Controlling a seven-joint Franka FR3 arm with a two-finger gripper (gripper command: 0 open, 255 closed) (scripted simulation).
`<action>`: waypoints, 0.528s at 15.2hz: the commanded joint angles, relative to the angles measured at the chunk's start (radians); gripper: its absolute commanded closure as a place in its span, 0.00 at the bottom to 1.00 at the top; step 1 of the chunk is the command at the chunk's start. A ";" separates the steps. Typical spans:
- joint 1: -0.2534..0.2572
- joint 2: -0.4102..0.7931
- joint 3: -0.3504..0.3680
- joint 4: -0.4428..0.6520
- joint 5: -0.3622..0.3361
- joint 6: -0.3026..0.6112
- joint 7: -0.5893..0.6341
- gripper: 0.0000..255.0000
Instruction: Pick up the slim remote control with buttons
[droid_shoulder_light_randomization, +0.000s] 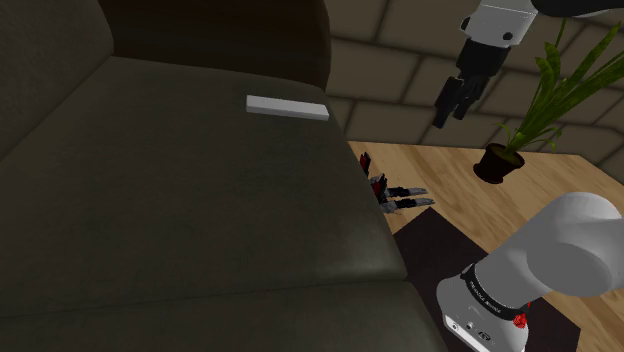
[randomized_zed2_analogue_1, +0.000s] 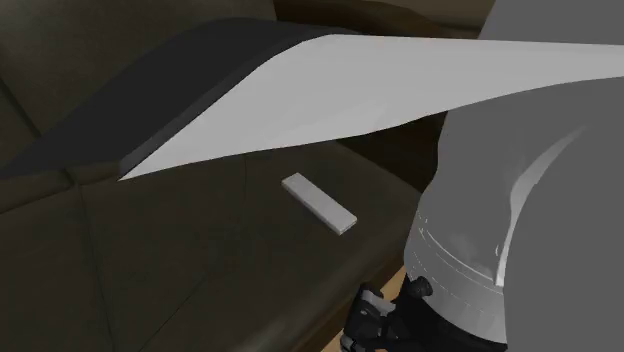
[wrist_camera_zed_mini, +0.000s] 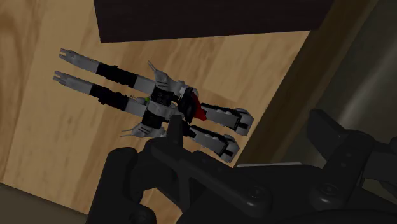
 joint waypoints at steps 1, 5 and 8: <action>0.000 0.000 0.000 0.000 0.000 0.000 0.000 0.00; 0.041 0.148 -0.010 0.072 0.001 0.091 -0.092 0.00; 0.071 0.257 -0.013 0.137 0.006 0.146 -0.160 0.00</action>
